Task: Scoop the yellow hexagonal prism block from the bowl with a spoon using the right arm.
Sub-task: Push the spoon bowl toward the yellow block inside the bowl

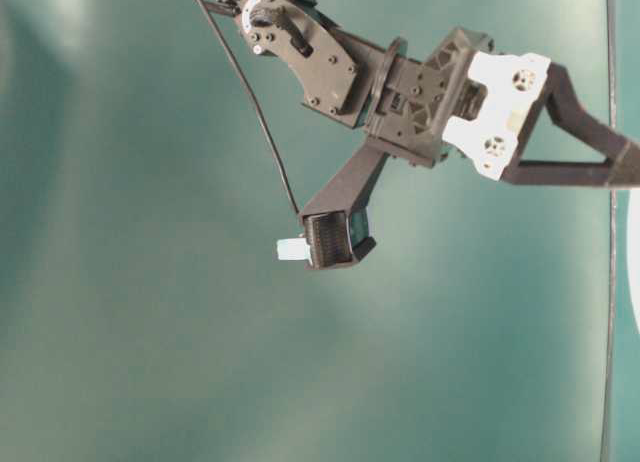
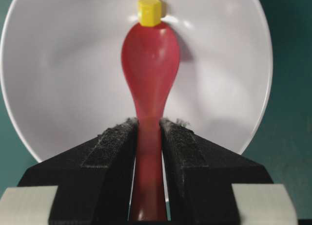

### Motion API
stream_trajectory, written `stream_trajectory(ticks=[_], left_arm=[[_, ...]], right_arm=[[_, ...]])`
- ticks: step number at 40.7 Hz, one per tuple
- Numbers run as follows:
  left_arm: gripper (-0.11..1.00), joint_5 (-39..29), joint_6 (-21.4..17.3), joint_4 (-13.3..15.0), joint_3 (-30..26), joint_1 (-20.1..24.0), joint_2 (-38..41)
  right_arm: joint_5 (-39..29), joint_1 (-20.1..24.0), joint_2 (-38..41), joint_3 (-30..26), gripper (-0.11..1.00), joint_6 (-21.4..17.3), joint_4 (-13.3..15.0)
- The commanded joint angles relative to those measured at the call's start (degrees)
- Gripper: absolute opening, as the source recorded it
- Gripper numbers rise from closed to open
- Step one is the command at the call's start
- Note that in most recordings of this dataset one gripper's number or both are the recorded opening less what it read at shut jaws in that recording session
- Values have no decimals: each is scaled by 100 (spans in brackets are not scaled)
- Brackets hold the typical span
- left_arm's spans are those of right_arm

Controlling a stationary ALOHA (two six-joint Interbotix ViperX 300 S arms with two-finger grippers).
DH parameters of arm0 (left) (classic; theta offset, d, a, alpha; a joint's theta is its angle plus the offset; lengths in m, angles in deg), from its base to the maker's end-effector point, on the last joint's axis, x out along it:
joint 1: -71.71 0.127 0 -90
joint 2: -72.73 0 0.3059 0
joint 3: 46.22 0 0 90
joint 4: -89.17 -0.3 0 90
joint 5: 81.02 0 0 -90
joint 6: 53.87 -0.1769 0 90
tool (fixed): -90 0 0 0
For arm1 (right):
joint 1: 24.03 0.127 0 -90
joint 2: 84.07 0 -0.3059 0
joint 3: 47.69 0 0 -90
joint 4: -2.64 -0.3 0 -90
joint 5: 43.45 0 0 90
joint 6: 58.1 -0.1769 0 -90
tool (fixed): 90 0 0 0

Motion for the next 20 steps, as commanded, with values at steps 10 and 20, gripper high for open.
stream_trajectory(ticks=[10,20], left_arm=[[0,18,-18,-9,-97,9,18],[0,26,-26,-9,-97,9,18]], right_arm=[[352,9,-70,-53,23,18,62],[369,9,-70,-53,23,18,97]])
